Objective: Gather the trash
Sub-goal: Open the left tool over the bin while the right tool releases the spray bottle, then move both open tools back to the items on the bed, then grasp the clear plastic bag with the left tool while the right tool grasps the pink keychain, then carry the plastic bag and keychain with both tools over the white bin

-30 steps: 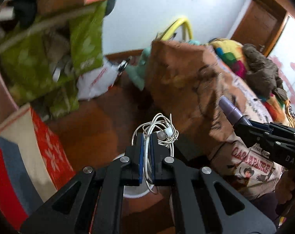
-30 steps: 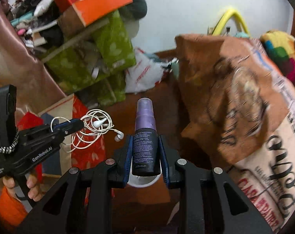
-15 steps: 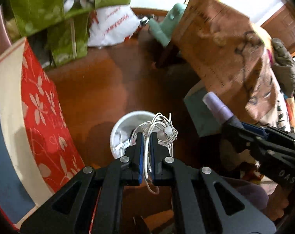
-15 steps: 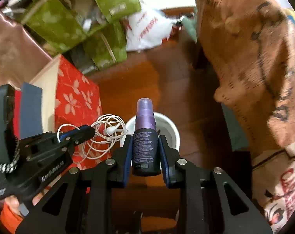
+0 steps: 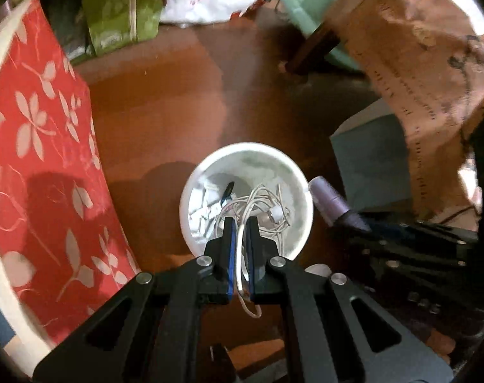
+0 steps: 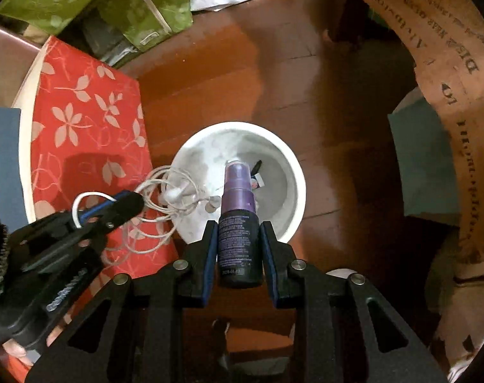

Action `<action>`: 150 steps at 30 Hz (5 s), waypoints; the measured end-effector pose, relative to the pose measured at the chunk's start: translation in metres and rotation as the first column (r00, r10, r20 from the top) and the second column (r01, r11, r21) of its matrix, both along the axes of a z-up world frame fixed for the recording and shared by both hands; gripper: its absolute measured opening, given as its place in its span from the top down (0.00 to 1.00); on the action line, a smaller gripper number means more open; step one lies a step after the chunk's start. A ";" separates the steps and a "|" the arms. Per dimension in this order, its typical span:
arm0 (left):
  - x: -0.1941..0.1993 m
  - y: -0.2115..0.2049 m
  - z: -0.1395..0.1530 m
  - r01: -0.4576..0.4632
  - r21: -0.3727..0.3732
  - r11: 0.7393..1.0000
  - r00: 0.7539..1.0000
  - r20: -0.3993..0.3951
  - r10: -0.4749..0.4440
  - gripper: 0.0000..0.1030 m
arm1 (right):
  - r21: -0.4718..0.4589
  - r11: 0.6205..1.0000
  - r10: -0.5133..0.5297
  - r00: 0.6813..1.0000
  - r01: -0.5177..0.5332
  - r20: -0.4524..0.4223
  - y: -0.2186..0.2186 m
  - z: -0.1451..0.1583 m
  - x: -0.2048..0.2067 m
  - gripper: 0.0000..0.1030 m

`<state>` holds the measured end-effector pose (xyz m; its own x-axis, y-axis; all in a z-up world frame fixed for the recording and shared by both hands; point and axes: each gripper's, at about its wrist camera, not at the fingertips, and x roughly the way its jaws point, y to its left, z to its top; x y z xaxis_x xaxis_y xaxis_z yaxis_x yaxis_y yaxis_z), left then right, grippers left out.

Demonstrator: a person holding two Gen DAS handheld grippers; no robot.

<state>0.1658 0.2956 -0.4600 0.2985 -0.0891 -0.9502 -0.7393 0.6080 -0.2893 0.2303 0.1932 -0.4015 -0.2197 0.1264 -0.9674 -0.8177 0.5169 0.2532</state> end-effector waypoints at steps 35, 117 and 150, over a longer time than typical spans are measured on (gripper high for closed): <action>0.005 0.001 0.045 0.039 0.101 0.994 0.999 -0.014 -0.037 0.78 | 0.060 0.996 -0.074 0.994 0.069 0.085 -0.025 0.046 0.010 0.63; 0.378 -0.474 0.192 0.798 0.492 0.348 0.347 0.097 -0.933 0.49 | 0.382 0.699 -0.708 0.514 0.604 0.484 -0.501 0.172 0.306 0.68; 0.301 -0.415 0.313 0.637 0.554 0.536 0.475 0.265 -0.839 0.76 | 0.493 0.706 -0.708 0.513 0.508 0.486 -0.466 0.316 0.228 0.82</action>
<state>0.4668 -0.1198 -0.1469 0.6619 -0.2080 -0.7202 0.2113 0.9735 -0.0871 0.4585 -0.2732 -0.0858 0.6210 0.2503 -0.7427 -0.3316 0.9426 0.0404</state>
